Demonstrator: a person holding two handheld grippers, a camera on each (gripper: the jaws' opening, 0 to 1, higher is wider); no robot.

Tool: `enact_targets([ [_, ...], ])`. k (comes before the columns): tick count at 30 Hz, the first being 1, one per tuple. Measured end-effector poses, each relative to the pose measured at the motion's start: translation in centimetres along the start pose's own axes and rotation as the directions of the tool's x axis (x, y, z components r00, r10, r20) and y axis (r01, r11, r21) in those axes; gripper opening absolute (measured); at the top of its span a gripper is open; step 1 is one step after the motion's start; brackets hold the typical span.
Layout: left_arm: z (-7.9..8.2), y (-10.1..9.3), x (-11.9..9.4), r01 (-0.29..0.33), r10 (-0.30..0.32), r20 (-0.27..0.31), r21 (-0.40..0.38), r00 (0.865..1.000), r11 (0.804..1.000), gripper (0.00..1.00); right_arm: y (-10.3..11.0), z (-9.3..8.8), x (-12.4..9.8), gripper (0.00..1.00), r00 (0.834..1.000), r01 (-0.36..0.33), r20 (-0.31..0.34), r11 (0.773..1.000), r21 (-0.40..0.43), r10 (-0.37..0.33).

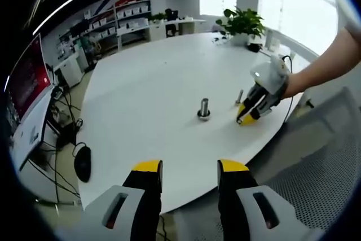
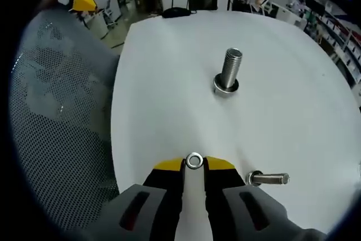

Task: Place the washer onto the threaded stud by aligning its center hole with the stud, sliding it down to the base, and recovering from edge contact or off-axis alignment until the washer reaches the visible bottom stop.

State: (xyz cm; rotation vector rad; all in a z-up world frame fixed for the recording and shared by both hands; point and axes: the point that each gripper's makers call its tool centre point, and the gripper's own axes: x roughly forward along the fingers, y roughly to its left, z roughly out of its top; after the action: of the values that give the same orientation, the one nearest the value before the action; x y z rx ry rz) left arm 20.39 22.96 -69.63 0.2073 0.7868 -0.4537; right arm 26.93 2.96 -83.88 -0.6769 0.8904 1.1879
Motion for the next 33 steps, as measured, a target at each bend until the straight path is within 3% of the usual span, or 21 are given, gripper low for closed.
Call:
enact_targets([
  [8, -0.1, 0.1, 0.0, -0.009, 0.009, -0.003, 0.002, 1.0, 1.0, 0.37, 0.2, -1.0, -0.7, 0.2, 0.999, -0.041, -0.013, 0.999, -0.01, 0.041],
  [10, -0.1, 0.1, 0.1, -0.009, 0.009, -0.008, 0.006, 1.0, 1.0, 0.37, 0.7, -1.0, -0.7, 0.23, 0.997, -0.068, -0.042, 0.997, -0.036, 0.066],
  [13, -0.1, 0.1, 0.1, -0.009, 0.009, -0.006, 0.009, 1.0, 1.0, 0.37, 0.7, -1.2, -0.7, 0.24, 0.993, -0.07, -0.103, 0.985, -0.155, 0.055],
  [16, 0.0, 0.1, 0.0, -0.01, 0.01, -0.001, 0.01, 1.0, 1.0, 0.37, 0.6, -0.7, -0.2, 0.24, 0.99, -0.079, -0.13, 0.99, -0.119, 0.063],
  [20, 0.0, 0.1, 0.0, -0.01, 0.01, 0.001, 0.006, 1.0, 1.0, 0.37, 0.8, -0.3, 0.0, 0.22, 0.987, -0.086, -0.145, 0.984, -0.154, 0.064],
  [24, -0.1, 0.1, 0.0, -0.013, 0.013, -0.001, 0.012, 1.0, 1.0, 0.37, 1.0, -0.4, 0.1, 0.2, 0.976, -0.144, -0.196, 0.952, -0.269, 0.093],
  [30, 0.2, 0.3, -0.2, -0.017, 0.017, 0.019, 0.002, 1.0, 1.0, 0.37, 0.9, -0.2, 0.2, 0.13, 0.96, -0.191, -0.262, 0.909, -0.37, 0.095],
  [33, 0.4, 0.4, -0.2, -0.023, 0.023, 0.023, 0.009, 0.999, 1.0, 0.37, 0.8, -0.2, 0.2, 0.13, 0.956, -0.207, -0.273, 0.908, -0.364, 0.108],
])
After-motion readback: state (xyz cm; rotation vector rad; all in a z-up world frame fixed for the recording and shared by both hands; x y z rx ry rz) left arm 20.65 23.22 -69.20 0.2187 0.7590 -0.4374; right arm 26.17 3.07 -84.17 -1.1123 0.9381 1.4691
